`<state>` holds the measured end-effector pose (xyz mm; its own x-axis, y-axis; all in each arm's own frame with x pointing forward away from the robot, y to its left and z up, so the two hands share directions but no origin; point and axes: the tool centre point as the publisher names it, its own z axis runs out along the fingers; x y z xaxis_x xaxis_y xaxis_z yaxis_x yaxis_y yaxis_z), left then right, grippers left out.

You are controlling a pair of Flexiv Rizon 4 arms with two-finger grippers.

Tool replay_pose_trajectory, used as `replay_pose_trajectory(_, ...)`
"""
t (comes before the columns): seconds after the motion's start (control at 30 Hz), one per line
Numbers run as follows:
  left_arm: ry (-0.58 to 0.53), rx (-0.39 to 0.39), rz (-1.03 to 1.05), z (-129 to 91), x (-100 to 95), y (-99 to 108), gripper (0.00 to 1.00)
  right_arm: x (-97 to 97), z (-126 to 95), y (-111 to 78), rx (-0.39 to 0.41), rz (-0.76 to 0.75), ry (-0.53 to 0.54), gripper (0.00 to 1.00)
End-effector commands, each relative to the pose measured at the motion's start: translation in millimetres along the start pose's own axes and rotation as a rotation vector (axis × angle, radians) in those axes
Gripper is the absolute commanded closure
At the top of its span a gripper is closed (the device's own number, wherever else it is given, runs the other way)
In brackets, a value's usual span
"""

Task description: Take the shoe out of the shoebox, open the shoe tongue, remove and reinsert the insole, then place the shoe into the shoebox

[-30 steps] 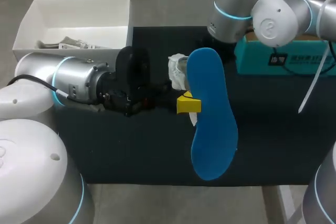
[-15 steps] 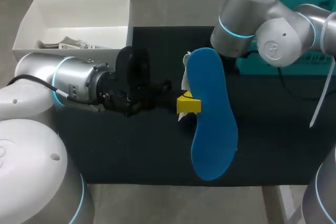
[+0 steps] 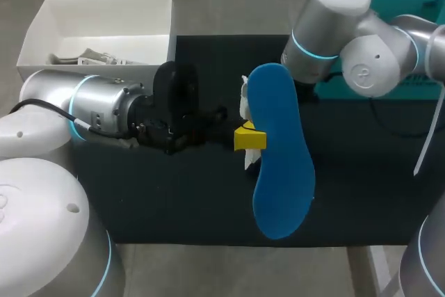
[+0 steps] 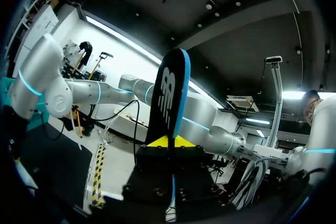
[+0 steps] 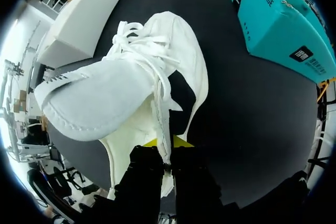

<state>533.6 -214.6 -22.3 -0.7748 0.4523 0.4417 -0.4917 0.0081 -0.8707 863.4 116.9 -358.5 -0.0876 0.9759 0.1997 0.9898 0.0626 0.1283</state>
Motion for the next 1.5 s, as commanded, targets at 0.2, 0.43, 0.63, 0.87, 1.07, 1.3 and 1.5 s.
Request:
replay_pose_trajectory(0.2,-0.002,0.003,0.0,0.4,1.0,1.1,1.0,-8.6,14.0,0.8,0.027,-0.004,-0.011,1.0)
replay_pose_trajectory(0.43,-0.002,0.003,0.0,0.4,1.0,1.1,1.0,-10.0,11.3,-0.3,0.042,-0.013,0.0,0.0)
replay_pose_trajectory(0.63,-0.002,0.003,0.0,0.4,1.0,1.1,1.0,-6.5,-24.0,-11.8,0.01,0.007,0.132,0.0)
replay_pose_trajectory(0.87,-0.002,0.003,0.0,0.4,1.0,1.1,1.0,-2.0,-50.7,-12.9,-0.026,-0.019,0.318,0.0)
replay_pose_trajectory(1.07,-0.002,0.003,0.0,0.4,1.0,1.1,1.0,-2.0,-50.7,-12.9,-0.026,-0.019,0.318,0.0)
replay_pose_trajectory(1.3,-0.002,0.003,0.0,0.4,1.0,1.1,1.0,-2.0,-50.7,-12.9,-0.026,-0.019,0.318,0.0)
replay_pose_trajectory(1.5,-0.002,0.003,0.0,0.4,1.0,1.1,1.0,-0.5,-81.9,-14.5,0.008,0.114,0.626,0.0)
